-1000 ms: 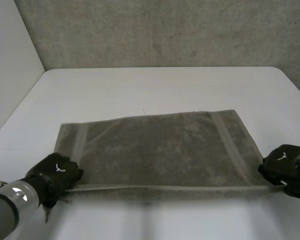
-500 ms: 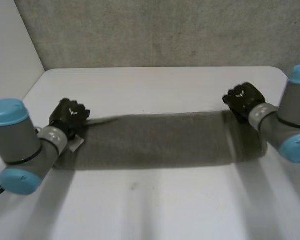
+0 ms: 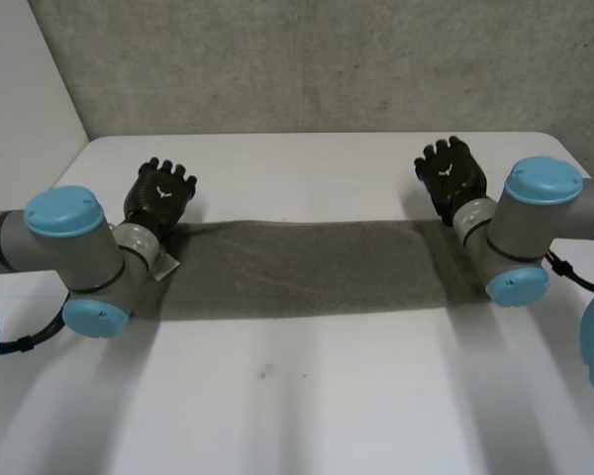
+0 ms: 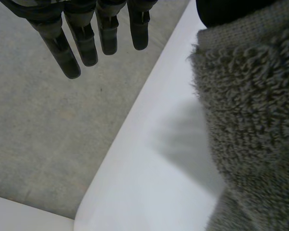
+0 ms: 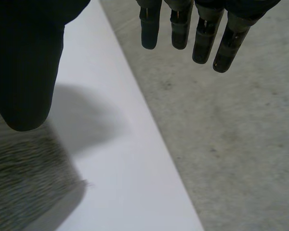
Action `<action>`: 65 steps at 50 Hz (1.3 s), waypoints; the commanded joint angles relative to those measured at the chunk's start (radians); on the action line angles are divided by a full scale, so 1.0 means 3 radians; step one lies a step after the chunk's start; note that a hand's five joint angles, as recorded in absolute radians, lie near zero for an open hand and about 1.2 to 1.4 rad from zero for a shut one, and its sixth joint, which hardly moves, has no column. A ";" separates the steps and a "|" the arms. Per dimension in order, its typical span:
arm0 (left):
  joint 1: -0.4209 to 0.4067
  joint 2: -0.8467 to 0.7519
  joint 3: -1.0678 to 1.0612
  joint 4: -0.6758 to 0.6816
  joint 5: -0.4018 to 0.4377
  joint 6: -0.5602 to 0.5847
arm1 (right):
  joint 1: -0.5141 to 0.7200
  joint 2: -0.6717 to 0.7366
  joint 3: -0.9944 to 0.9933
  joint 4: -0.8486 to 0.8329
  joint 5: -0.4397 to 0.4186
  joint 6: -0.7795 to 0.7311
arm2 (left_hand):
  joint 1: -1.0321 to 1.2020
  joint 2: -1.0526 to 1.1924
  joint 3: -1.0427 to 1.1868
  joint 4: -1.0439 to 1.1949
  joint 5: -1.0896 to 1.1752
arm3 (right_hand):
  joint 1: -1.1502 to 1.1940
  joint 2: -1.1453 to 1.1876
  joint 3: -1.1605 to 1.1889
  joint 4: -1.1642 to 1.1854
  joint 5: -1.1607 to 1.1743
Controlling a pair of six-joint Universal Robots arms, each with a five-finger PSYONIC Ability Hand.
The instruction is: Fold the towel.
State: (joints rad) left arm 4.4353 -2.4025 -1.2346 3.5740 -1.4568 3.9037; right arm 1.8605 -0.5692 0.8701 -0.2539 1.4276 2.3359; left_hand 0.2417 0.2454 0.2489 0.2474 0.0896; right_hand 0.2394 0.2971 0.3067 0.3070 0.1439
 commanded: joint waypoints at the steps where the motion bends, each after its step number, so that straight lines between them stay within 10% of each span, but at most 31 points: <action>1: 0.0008 0.0225 -0.0006 0.0011 0.0034 -0.0035 | 0.0006 -0.0515 0.0259 -0.0115 0.0063 0.0404 | -0.0224 -0.0236 -0.0248 -0.0243 -0.0299 | -0.0216 -0.0408 -0.0441 -0.0442 -0.0480; 30: 0.0458 -0.0091 0.0137 0.0067 0.1052 0.0011 | -0.0010 -0.1411 0.1681 0.0386 -0.0100 0.0615 | -0.0211 -0.0224 -0.0235 -0.0230 -0.0286 | -0.0216 -0.0408 -0.0441 -0.0442 -0.0480; 41: 0.0581 0.0057 -0.0021 0.0660 0.1558 0.0788 | 0.0006 -0.1406 0.1722 0.0386 -0.0110 0.0615 | -0.0224 -0.0236 -0.0248 -0.0243 -0.0299 | -0.0216 -0.0408 -0.0441 -0.0442 -0.0480; 65: 0.0775 0.0334 0.0066 -0.0792 0.1681 -0.0868 | 0.0006 -0.1401 0.1814 0.0391 -0.0121 0.0620 | -0.0224 -0.0236 -0.0248 -0.0243 -0.0299 | -0.0216 -0.0408 -0.0441 -0.0442 -0.0480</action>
State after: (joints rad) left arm 4.6680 -2.2834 -1.2296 3.4081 -0.9414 3.7493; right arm 1.8623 -0.9900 1.4050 -0.1364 1.3928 2.5219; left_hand 0.1763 0.1655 0.1695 0.1675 0.0277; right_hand 0.2104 0.2351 0.2141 0.2341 0.0582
